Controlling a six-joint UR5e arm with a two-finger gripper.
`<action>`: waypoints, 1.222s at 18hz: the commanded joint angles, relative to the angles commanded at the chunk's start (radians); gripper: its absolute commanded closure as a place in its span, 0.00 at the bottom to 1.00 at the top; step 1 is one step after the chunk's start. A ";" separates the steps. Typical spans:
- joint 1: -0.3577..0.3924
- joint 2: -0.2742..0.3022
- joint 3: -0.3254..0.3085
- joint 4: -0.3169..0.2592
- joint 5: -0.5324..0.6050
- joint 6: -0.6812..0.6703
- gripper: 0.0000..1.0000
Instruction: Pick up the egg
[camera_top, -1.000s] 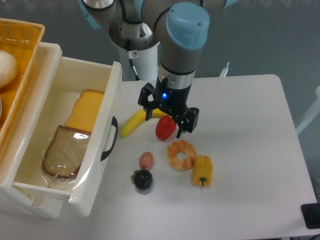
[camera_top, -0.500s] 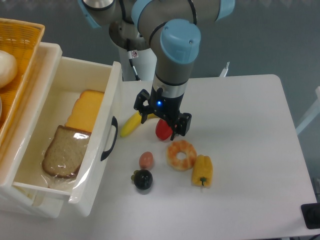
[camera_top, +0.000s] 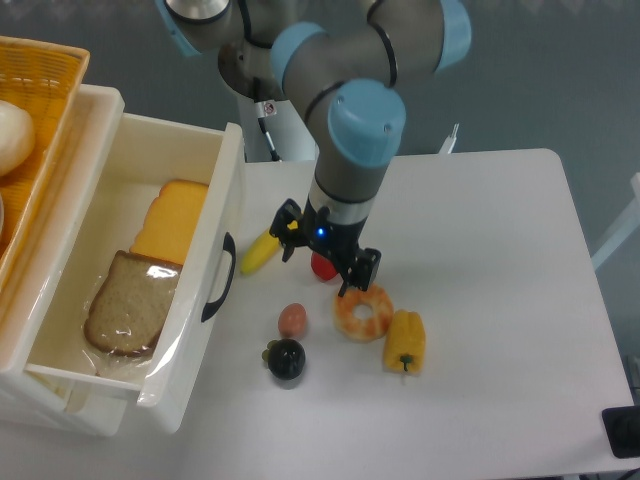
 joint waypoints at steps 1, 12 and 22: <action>-0.002 -0.011 0.000 0.000 0.000 0.000 0.00; -0.008 -0.097 0.006 0.020 0.038 0.068 0.00; -0.055 -0.121 -0.064 0.138 0.133 0.055 0.00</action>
